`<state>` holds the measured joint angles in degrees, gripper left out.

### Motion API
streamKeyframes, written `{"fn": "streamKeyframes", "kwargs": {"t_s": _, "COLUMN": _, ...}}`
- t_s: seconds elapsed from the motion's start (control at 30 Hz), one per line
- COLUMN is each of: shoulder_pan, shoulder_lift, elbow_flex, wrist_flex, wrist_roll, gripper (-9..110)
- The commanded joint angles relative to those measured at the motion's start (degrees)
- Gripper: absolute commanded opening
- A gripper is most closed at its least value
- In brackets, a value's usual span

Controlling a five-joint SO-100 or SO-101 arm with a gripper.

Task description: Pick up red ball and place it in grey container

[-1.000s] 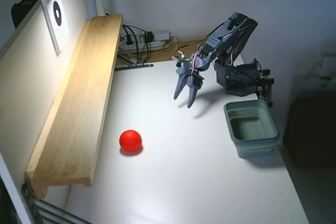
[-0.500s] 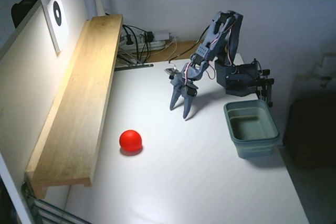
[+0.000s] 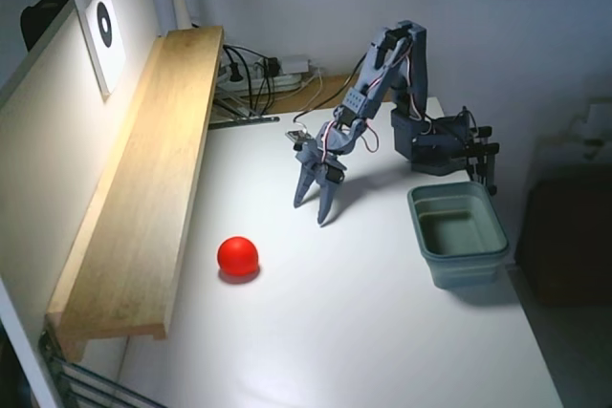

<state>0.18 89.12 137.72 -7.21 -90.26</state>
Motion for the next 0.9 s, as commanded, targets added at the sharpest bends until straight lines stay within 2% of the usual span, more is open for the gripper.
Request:
{"fn": "streamKeyframes", "kwargs": {"t_s": 0.0, "shoulder_pan": 0.0, "shoulder_lift": -2.0, "elbow_flex": -4.2, "wrist_flex": -1.1, "wrist_roll": 0.3, "gripper": 38}}
{"fn": "streamKeyframes", "kwargs": {"t_s": 0.3, "shoulder_pan": 0.0, "shoulder_lift": -11.1, "elbow_flex": -15.0, "wrist_flex": 0.6, "wrist_roll": 0.3, "gripper": 38}}
{"fn": "streamKeyframes", "kwargs": {"t_s": 0.87, "shoulder_pan": -1.6, "shoulder_lift": -11.1, "elbow_flex": -15.0, "wrist_flex": 0.6, "wrist_roll": 0.3, "gripper": 38}}
